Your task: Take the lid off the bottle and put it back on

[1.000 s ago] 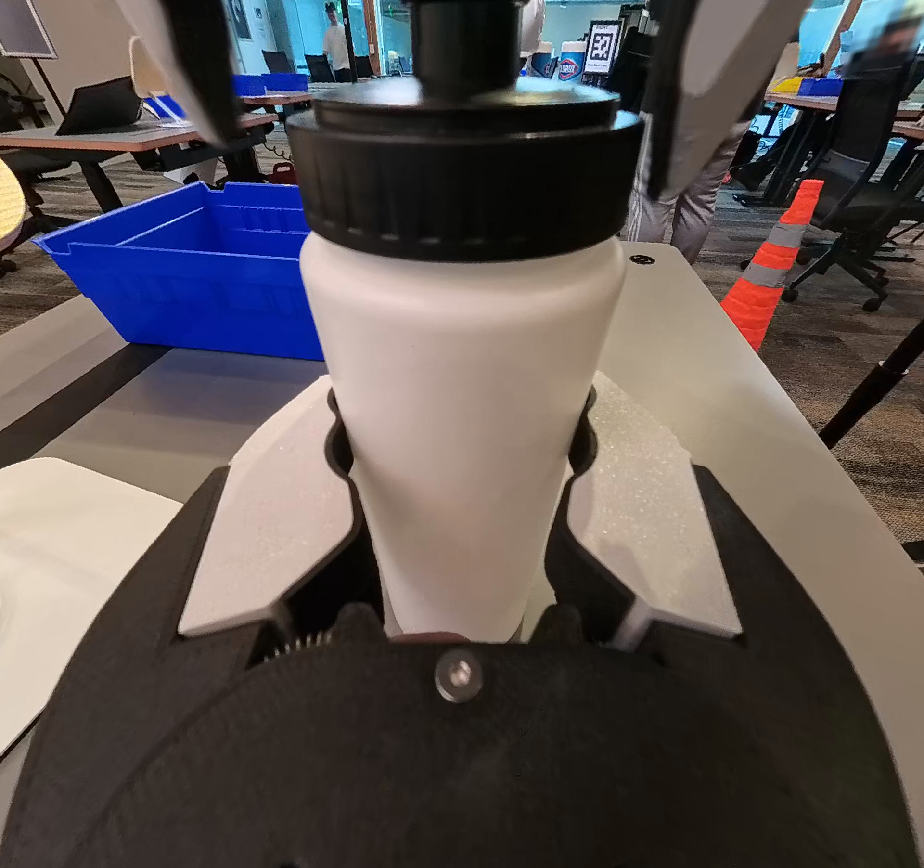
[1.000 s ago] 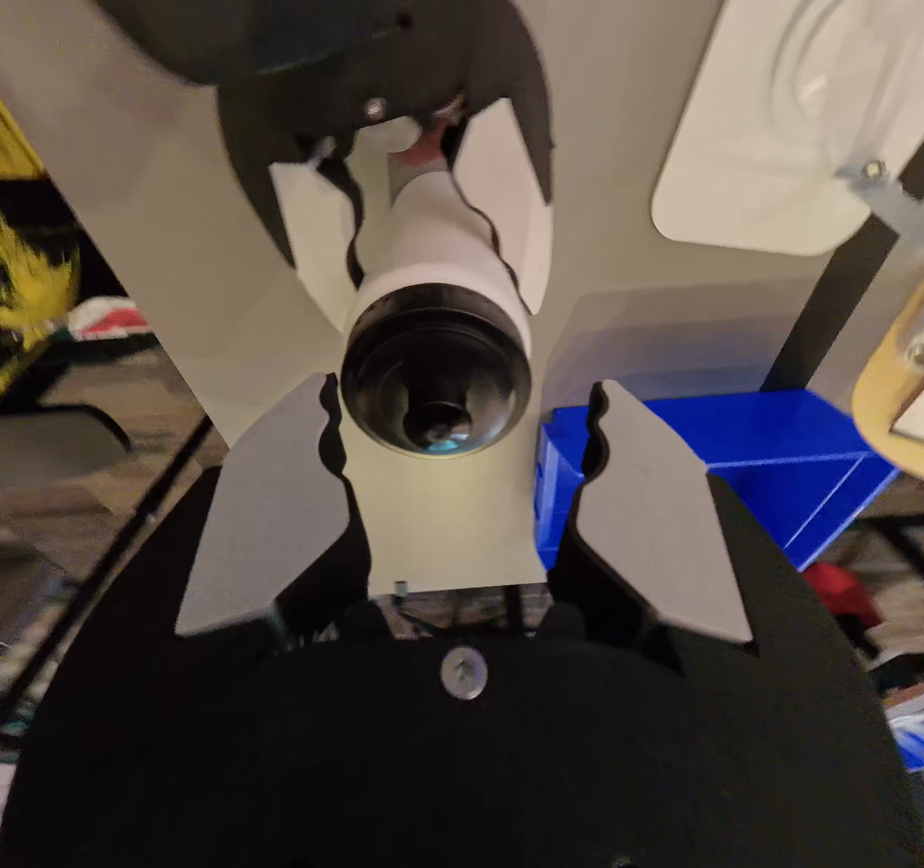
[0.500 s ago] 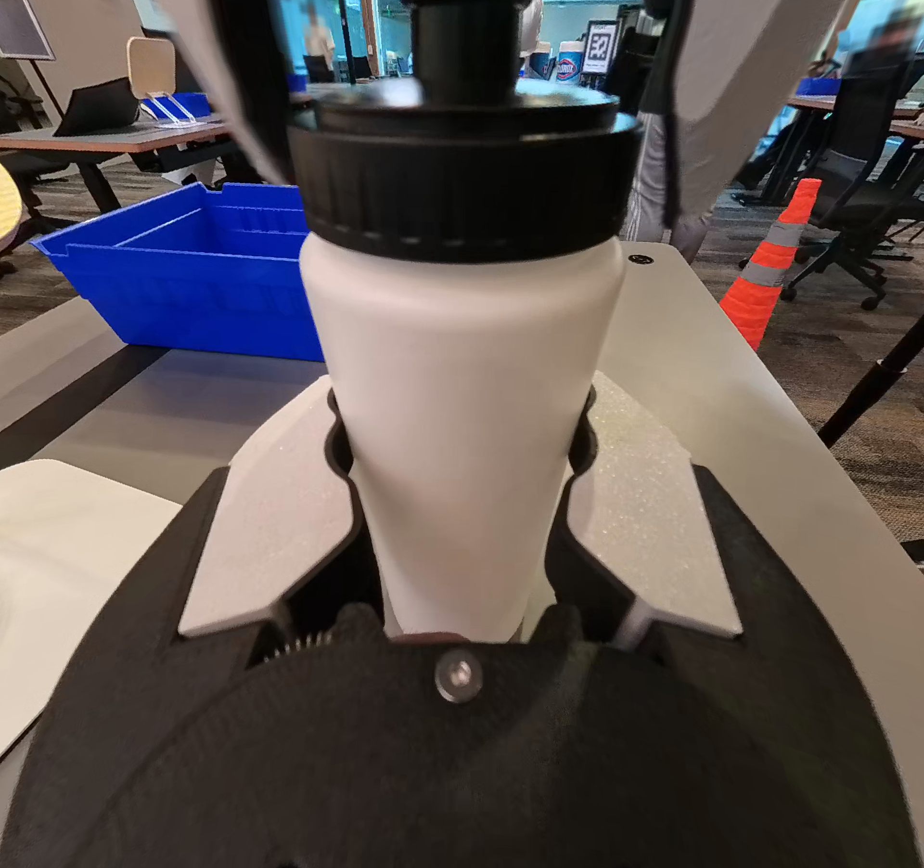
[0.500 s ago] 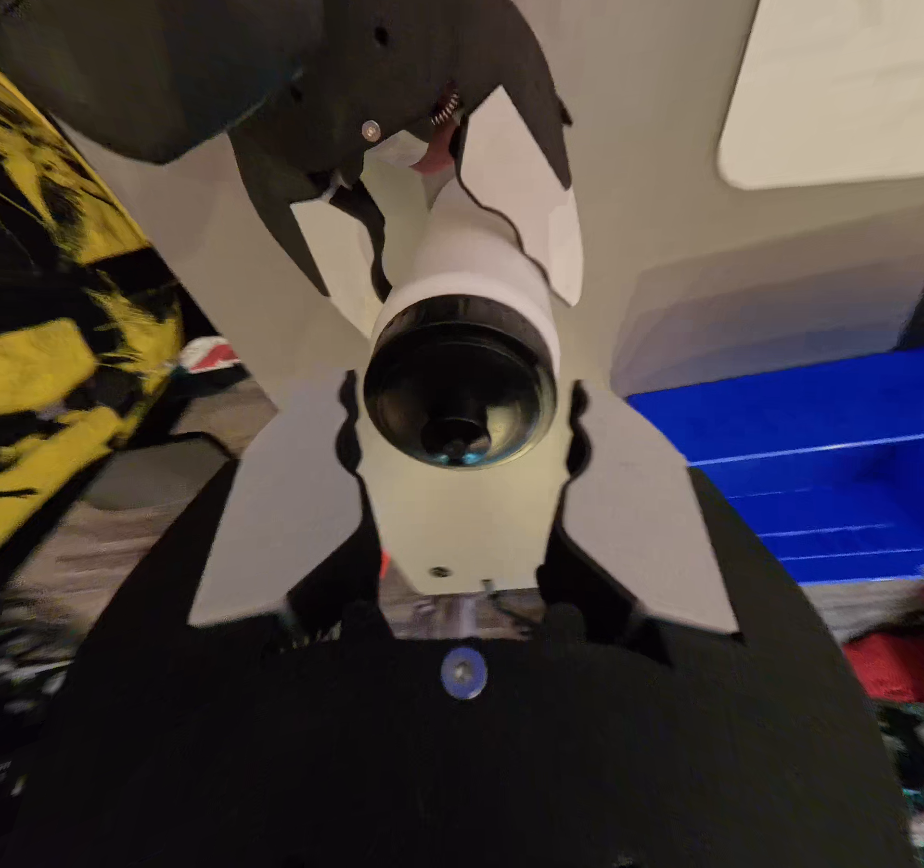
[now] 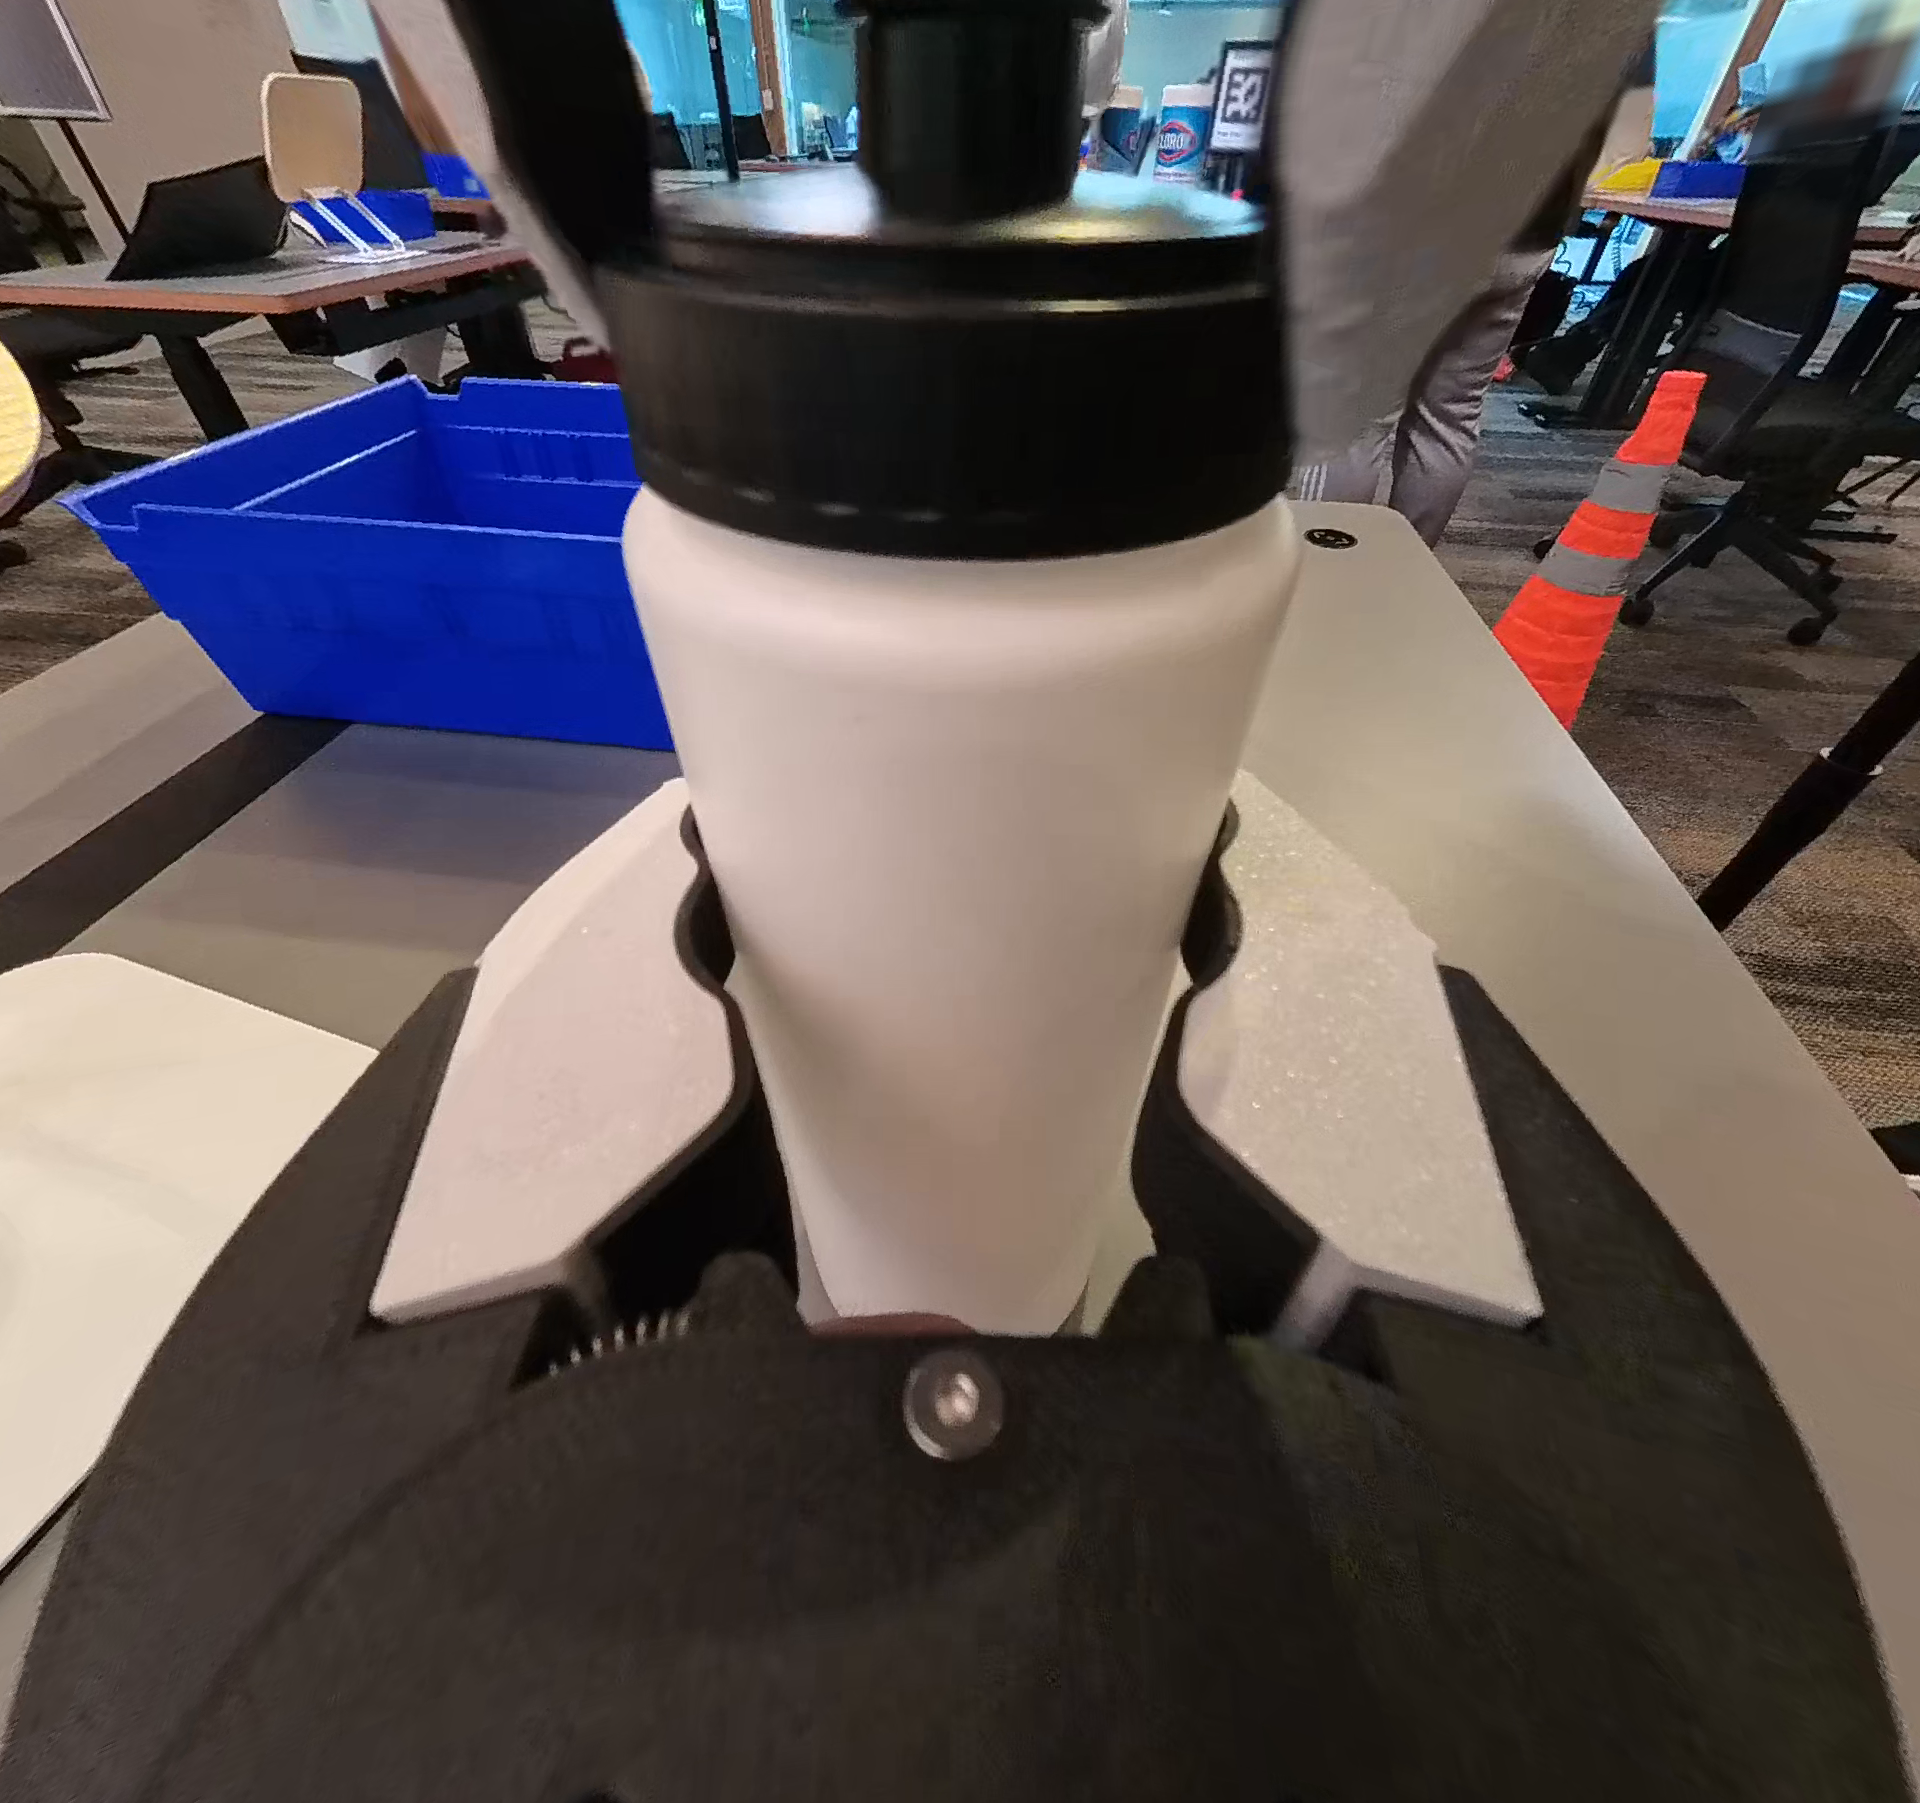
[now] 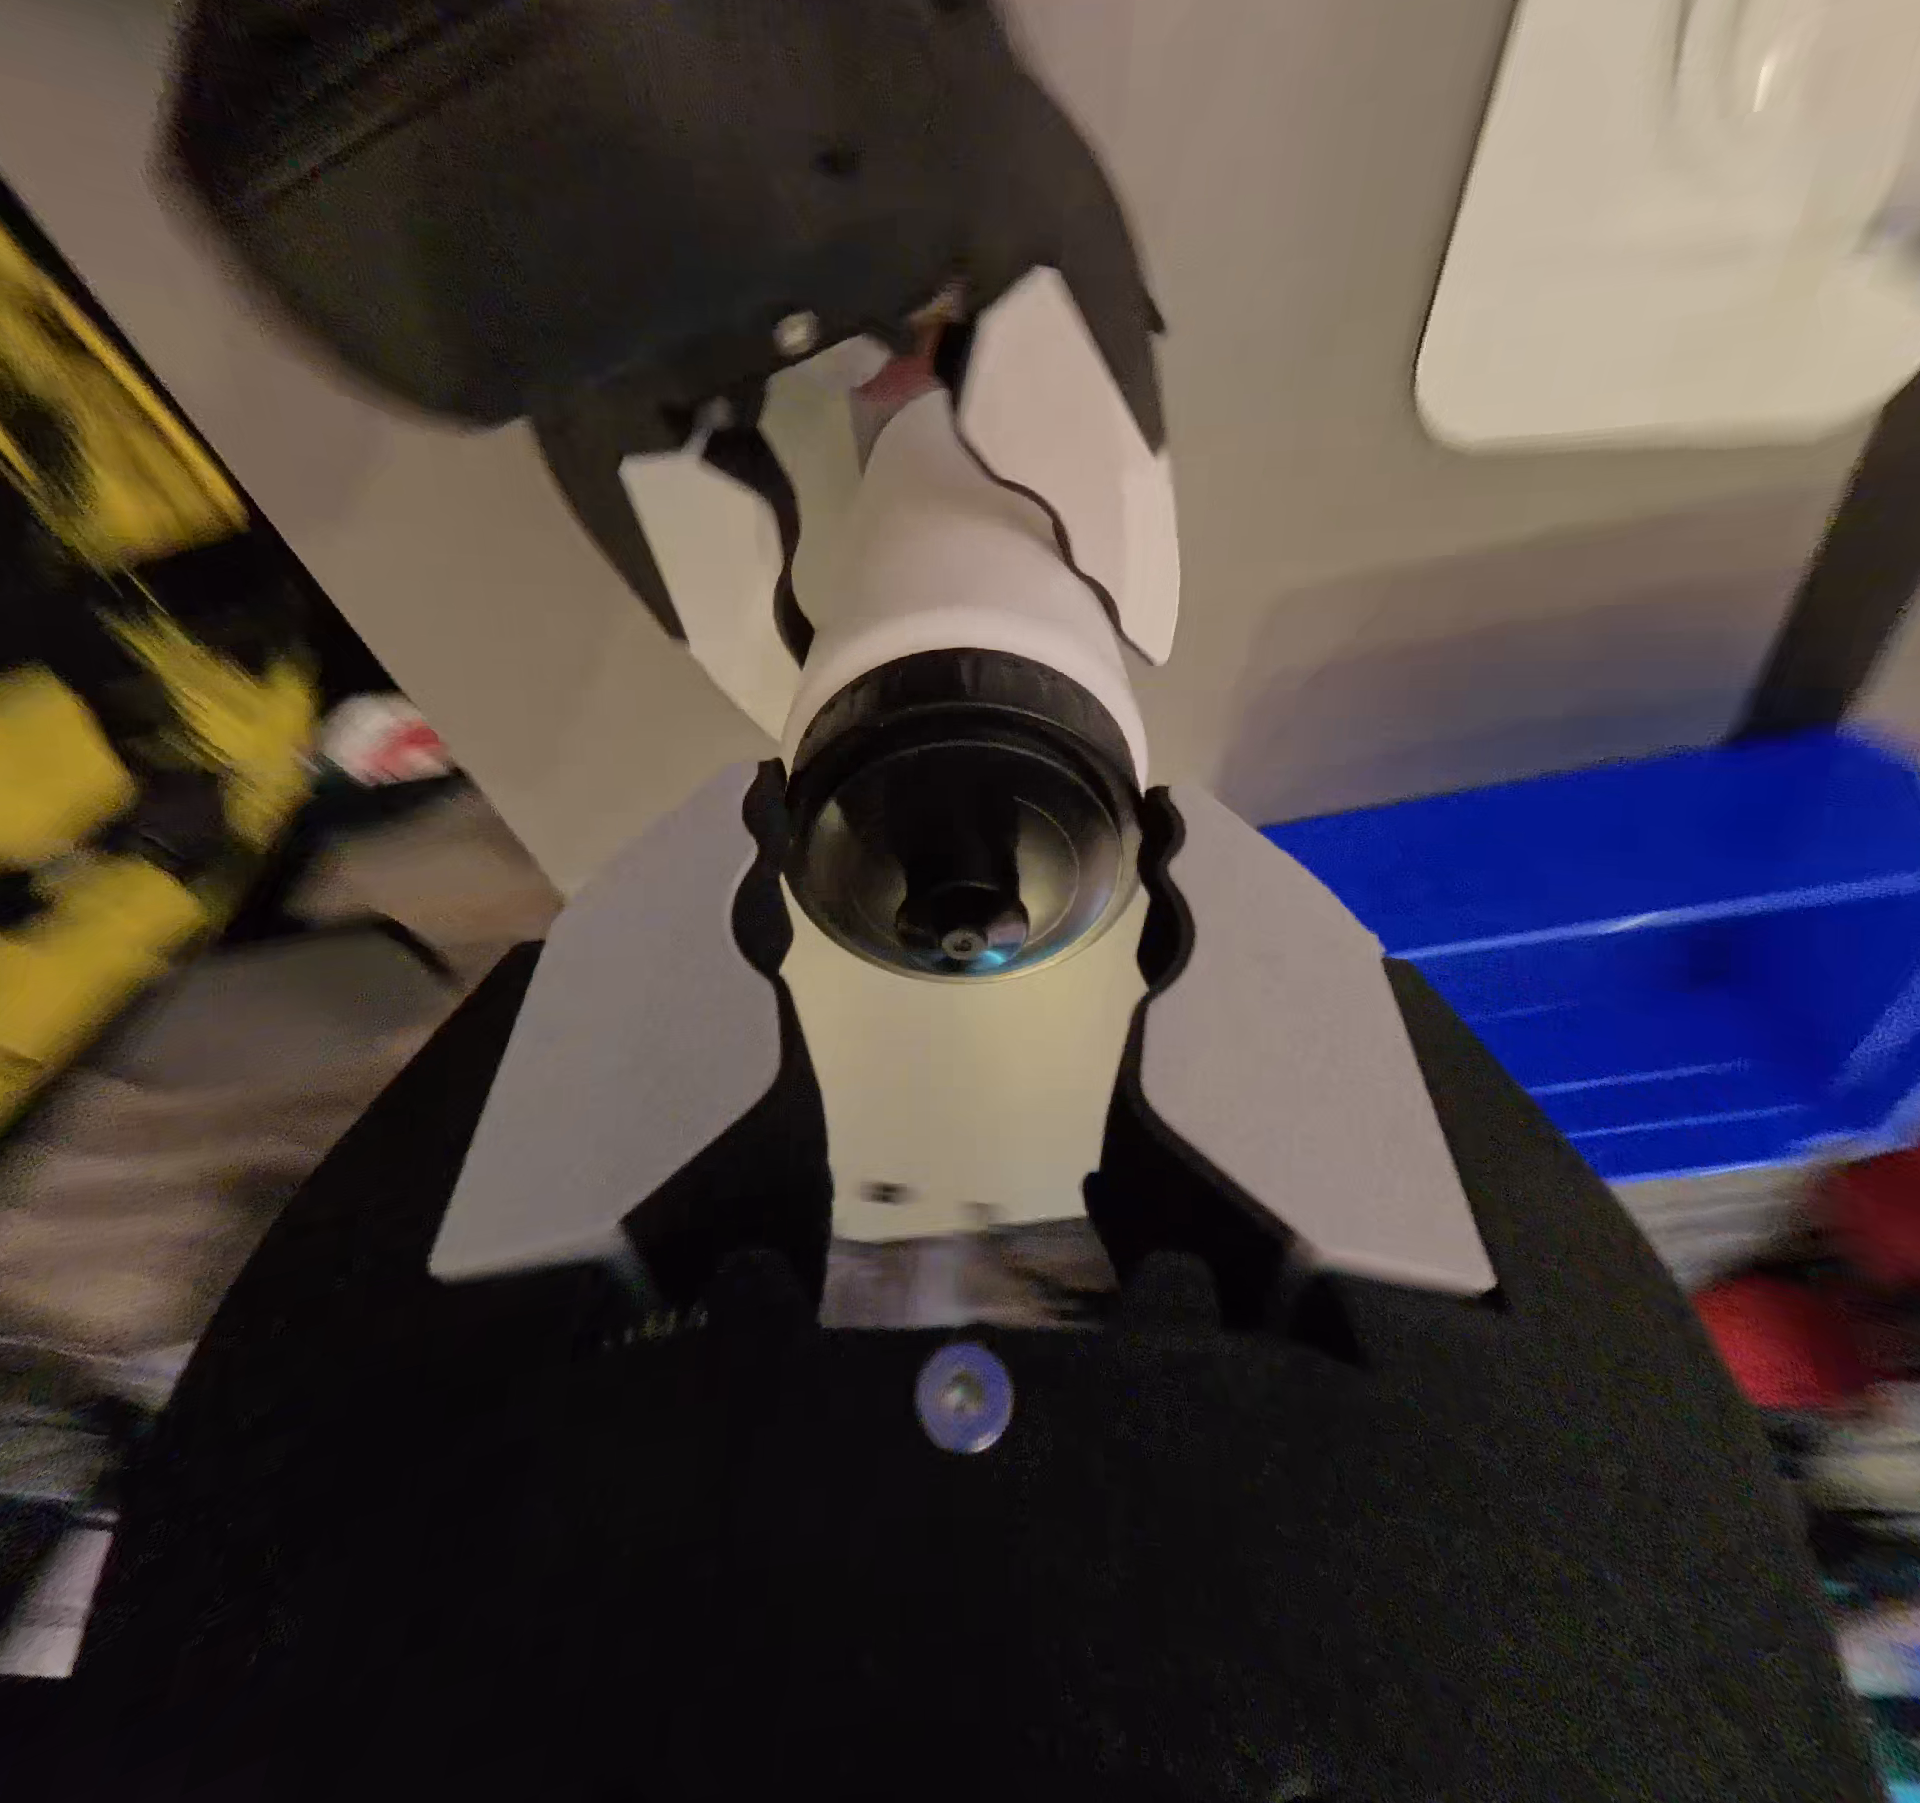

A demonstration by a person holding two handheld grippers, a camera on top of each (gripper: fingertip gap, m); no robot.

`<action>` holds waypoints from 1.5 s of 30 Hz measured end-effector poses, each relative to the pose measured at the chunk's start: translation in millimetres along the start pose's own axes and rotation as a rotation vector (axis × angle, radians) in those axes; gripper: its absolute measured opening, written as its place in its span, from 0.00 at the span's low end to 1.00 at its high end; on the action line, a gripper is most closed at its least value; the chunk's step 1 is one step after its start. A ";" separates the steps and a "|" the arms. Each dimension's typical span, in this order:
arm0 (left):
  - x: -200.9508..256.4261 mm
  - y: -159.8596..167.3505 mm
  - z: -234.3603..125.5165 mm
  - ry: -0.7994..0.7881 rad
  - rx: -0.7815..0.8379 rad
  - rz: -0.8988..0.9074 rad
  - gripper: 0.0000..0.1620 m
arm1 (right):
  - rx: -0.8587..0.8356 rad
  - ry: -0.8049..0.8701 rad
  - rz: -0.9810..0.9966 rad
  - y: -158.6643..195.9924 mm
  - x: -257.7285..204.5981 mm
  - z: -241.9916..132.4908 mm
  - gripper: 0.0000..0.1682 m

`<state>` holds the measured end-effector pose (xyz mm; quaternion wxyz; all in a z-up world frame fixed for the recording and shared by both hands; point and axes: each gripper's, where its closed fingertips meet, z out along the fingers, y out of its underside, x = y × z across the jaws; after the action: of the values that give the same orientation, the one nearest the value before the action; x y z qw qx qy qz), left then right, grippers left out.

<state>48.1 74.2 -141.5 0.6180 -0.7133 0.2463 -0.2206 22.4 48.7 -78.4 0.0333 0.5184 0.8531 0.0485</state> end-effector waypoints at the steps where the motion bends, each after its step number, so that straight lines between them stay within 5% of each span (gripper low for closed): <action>1: -0.1 0.0 0.2 0.000 0.000 -0.001 0.54 | 0.019 -0.031 0.114 -0.5 1.0 0.4 0.39; 5: 0.3 -0.1 -0.2 0.002 0.002 0.002 0.54 | 0.061 -0.092 0.137 -1.5 0.7 1.1 0.41; 7: 0.3 0.0 -0.3 0.002 0.001 0.002 0.54 | 0.057 -0.013 0.018 0.0 9.3 0.2 0.60; 8: 0.3 0.0 -0.2 0.002 0.001 0.002 0.54 | 0.048 0.031 -0.052 1.8 12.5 -1.9 0.61; 11: 0.3 -0.2 -0.1 0.003 0.002 0.001 0.54 | 0.011 0.071 -0.279 7.2 6.3 -5.3 0.58; 14: 0.3 -0.2 0.0 0.003 0.002 0.000 0.54 | -0.037 0.080 -0.378 10.5 3.5 -1.5 0.44; 17: 0.1 -0.2 0.1 0.002 0.002 -0.001 0.54 | -0.057 0.052 -0.294 12.0 1.2 2.2 0.42; 22: 0.2 -0.2 -0.1 0.002 0.004 0.001 0.54 | -0.005 -0.082 0.170 11.0 -2.5 4.4 0.43; 24: 0.4 -0.3 0.4 0.004 0.003 0.001 0.54 | -0.010 -0.087 0.111 12.8 -2.4 2.9 0.44; 26: 0.4 -0.3 0.2 0.004 0.004 0.001 0.54 | -0.003 0.001 -0.015 11.8 8.0 0.6 0.60; 28: 0.4 -0.2 0.1 0.004 0.003 0.001 0.54 | -0.008 0.063 -0.177 10.3 11.2 0.4 0.63; 33: 0.3 -0.2 0.2 0.003 0.003 0.001 0.54 | -0.051 0.058 -0.390 11.2 1.2 6.5 0.44; 40: 1.1 -0.4 1.3 0.007 0.005 0.000 0.54 | -0.003 -0.099 0.203 12.7 -3.4 7.8 0.45; 43: 1.8 -0.4 1.0 0.008 0.005 0.002 0.54 | -0.007 -0.080 0.090 14.0 -2.2 7.9 0.47; 45: 1.8 -0.4 1.0 0.008 0.005 0.002 0.54 | 0.005 0.015 -0.054 12.4 7.2 3.8 0.60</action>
<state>50.2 73.9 -141.2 0.6191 -0.7105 0.2488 -0.2235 30.4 61.0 -80.7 0.0269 0.4947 0.8673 0.0492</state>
